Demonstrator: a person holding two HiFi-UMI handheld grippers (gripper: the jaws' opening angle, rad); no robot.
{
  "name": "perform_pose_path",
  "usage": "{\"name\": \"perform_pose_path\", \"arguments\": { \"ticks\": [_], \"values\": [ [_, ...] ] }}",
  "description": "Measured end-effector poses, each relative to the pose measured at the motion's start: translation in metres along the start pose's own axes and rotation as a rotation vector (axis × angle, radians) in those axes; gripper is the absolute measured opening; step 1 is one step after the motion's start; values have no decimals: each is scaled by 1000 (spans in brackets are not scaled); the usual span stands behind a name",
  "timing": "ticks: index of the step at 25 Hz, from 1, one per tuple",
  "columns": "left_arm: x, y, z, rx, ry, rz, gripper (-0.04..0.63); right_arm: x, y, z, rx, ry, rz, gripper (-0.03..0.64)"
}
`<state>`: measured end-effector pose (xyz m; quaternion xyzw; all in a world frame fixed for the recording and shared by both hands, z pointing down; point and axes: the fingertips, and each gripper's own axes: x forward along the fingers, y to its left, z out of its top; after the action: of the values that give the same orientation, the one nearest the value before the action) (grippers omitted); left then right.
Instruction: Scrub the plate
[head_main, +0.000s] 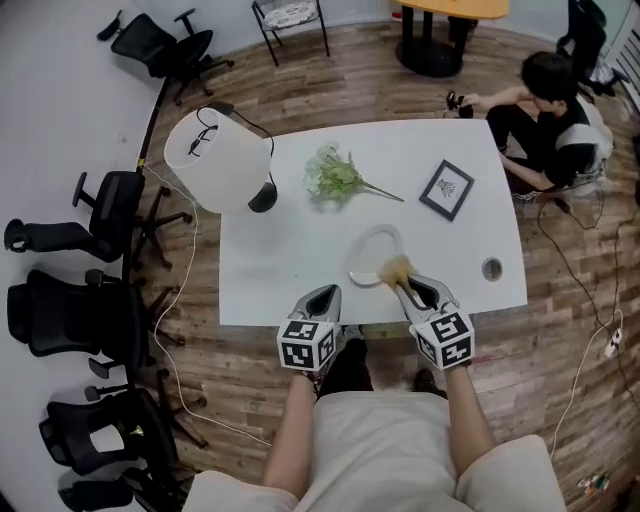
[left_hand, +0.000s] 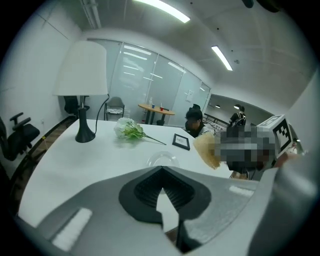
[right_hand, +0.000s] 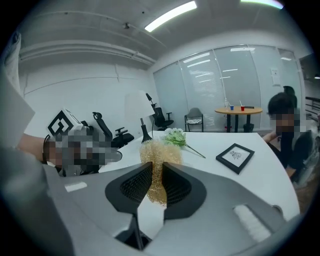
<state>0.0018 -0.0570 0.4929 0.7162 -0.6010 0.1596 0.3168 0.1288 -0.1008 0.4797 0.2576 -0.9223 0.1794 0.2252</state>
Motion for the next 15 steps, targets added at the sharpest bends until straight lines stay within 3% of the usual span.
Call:
{"name": "perform_pose_path", "arguments": {
  "ticks": [8, 15],
  "values": [
    [-38, -113, -30, -108, -117, 148, 2, -91, -13, -7, -24, -104, 100, 89],
    [-82, -171, -48, -174, -174, 285, 2, -143, -9, -19, 63, -103, 70, 86]
  ]
}}
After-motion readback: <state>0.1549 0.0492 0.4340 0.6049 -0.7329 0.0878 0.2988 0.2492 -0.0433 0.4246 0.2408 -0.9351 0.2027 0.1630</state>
